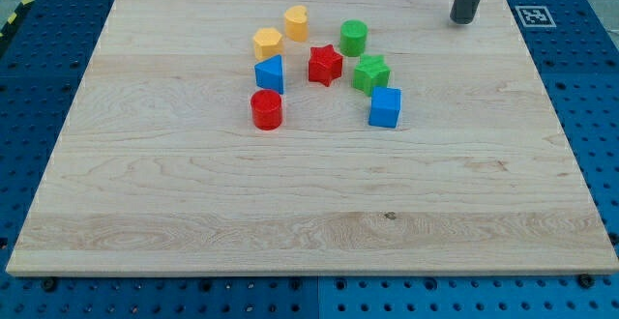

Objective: Slide the green circle above the green star

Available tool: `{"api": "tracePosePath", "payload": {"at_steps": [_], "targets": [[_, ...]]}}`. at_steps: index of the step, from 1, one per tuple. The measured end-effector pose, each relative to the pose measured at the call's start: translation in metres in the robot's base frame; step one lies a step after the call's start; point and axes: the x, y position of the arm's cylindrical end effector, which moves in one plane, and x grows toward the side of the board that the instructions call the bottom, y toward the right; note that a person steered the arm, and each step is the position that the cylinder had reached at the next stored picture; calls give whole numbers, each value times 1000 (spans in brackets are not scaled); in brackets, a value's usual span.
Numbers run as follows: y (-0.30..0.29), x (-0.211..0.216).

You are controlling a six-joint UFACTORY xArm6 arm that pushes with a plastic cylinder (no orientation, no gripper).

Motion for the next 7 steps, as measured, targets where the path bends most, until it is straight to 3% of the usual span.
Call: {"api": "tracePosePath", "payload": {"at_steps": [5,7], "targets": [[0,1],[-102,-5]]}}
